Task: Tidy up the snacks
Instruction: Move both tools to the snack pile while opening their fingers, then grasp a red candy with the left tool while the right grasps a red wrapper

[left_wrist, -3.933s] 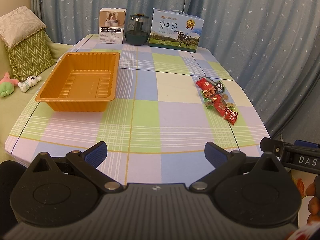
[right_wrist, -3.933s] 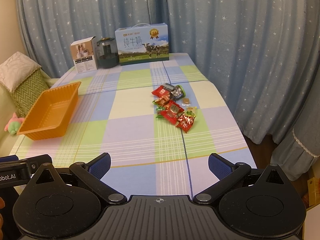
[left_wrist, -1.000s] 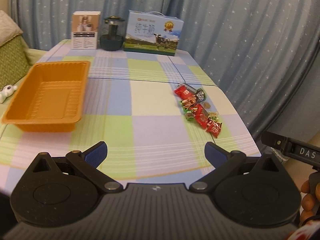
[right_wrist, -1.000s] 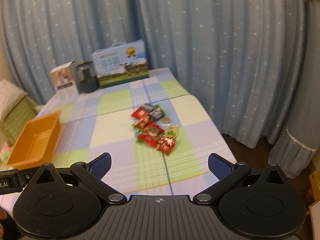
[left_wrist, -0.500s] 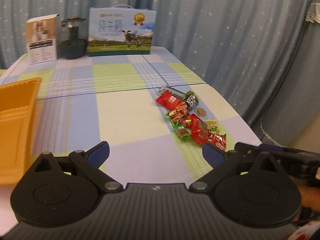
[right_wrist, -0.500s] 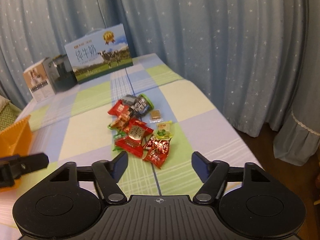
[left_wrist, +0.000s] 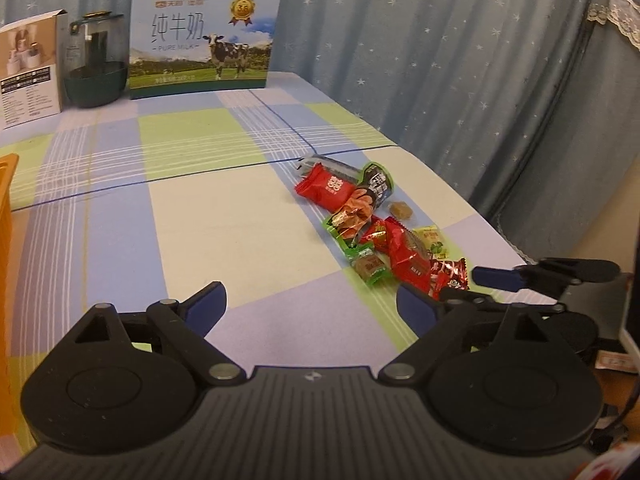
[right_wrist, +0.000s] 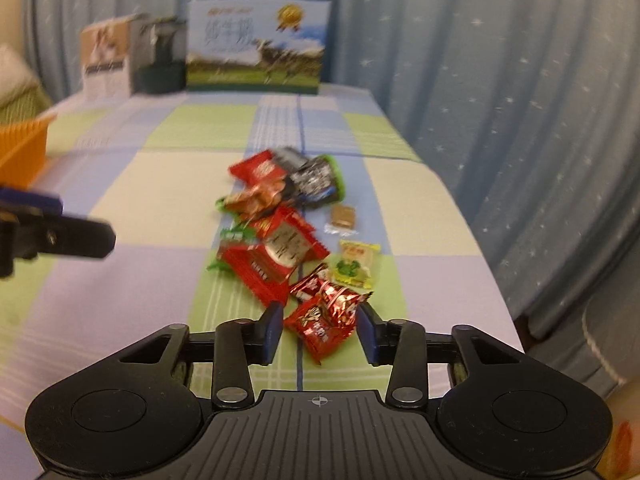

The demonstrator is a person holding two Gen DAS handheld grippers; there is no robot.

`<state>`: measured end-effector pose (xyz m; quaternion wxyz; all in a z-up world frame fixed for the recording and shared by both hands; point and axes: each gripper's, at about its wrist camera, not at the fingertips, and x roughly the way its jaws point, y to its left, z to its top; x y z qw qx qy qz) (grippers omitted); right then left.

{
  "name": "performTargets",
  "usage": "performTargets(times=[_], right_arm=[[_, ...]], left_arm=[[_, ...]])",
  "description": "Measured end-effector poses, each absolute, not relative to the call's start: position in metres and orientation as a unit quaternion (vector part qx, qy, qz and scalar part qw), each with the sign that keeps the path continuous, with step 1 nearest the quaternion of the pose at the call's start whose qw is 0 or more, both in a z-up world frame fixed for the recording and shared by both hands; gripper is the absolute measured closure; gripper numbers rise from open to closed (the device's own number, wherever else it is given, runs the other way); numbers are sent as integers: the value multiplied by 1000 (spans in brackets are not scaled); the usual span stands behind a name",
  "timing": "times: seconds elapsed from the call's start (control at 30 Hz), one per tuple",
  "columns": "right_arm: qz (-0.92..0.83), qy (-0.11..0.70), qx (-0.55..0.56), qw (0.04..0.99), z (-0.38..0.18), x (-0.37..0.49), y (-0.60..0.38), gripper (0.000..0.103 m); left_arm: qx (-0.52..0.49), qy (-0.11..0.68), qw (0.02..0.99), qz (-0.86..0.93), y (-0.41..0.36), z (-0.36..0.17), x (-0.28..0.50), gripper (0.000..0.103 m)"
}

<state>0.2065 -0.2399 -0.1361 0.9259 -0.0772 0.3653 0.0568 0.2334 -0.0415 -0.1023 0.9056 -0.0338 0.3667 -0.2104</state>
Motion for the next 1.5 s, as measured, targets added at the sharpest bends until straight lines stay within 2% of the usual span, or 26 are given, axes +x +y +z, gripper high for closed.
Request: performTargets(times=[0.07,0.13,0.27,0.67,0.77,0.83,0.93,1.2,1.43,1.5], right_arm=[[54,377,-89,920,-141,209,-238,70],[52,389,-83,916,-144,211,-239,82],[48,391,-74,916,-140,211,-239,84],[-7,340,32,940,-104,198,-266,85],[-21,347,47,936,-105,199,-275,85],[-29,348,56,935,-104,199,-280,85],[-43,347,67,934,-103,199,-285,85],[-71,354,92,928,-104,199,-299,85],[-69,355,99,927,-102,202,-297,85],[-69,355,102,927,-101,202,-297,85]], left_arm=[[-34,366,905,-215,-41,-103,234,12],[-33,368,902,-222,-43,-103,236,12],[-30,367,900,-234,-51,-104,238,12],[-16,354,894,-275,-88,-109,256,29],[-16,356,891,-282,-100,-113,262,39],[-25,360,888,-284,-107,-115,267,51],[-24,349,889,-296,-120,-113,270,59],[40,350,888,-296,-153,-127,278,68],[91,344,889,-289,-168,-134,277,68],[103,346,888,-284,-170,-138,276,71]])
